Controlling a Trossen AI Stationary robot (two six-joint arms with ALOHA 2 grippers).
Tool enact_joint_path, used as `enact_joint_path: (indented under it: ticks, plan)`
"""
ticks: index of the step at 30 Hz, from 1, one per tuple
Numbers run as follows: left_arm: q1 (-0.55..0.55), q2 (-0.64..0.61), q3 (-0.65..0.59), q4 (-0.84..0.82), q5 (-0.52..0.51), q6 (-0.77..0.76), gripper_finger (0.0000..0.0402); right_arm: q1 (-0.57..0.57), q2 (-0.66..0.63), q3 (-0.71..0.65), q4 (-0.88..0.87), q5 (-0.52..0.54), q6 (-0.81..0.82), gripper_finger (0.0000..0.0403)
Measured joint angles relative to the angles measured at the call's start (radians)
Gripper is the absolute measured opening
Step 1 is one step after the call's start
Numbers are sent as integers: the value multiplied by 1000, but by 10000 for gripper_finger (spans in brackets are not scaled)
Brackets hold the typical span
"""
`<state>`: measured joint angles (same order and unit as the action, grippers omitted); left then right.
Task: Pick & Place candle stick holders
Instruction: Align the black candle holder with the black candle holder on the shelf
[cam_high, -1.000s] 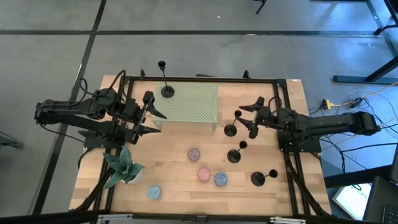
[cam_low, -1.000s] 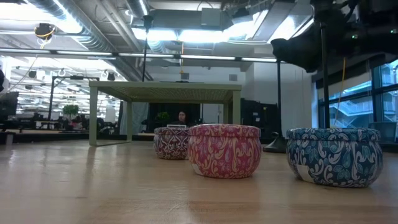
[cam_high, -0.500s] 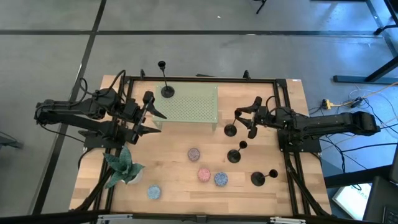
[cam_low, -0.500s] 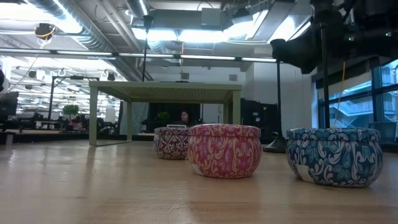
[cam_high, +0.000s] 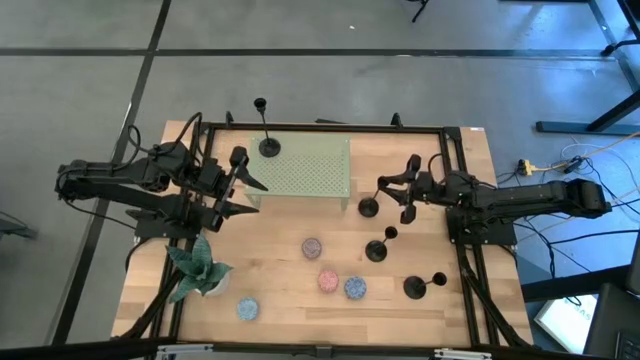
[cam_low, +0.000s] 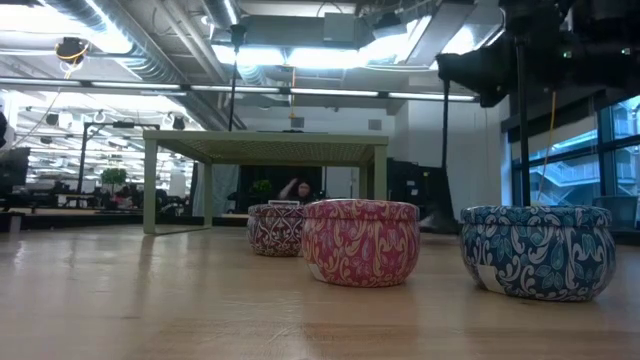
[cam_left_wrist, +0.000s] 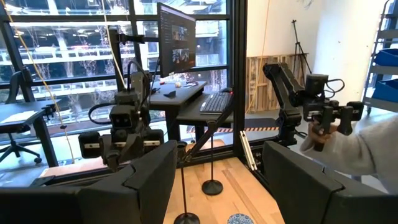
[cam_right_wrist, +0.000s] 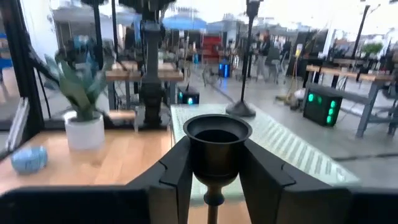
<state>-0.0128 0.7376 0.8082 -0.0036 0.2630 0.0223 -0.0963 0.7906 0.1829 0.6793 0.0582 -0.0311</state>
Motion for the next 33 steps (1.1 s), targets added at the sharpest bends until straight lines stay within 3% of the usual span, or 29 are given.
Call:
enact_joint_path:
  ticks: [4,7,10,14,16,24,33]
  plan:
    - [0,0,0,0,0,0,235,0,-1,27,27,0,-3,112]
    - [0,0,0,0,0,0,235,1,-2,108,-48,0,-2,112]
    - [0,0,0,0,0,-1,235,2,-1,237,-263,23,6,112]
    - [0,0,0,0,0,-8,235,2,9,443,-652,152,74,112]
    - [0,0,0,-1,0,-8,235,2,21,522,-740,217,103,112]
    - [0,0,0,-1,0,2,235,2,113,812,-707,177,-31,113]
    - [0,0,0,39,0,1,235,-11,401,1051,-679,175,-112,113]
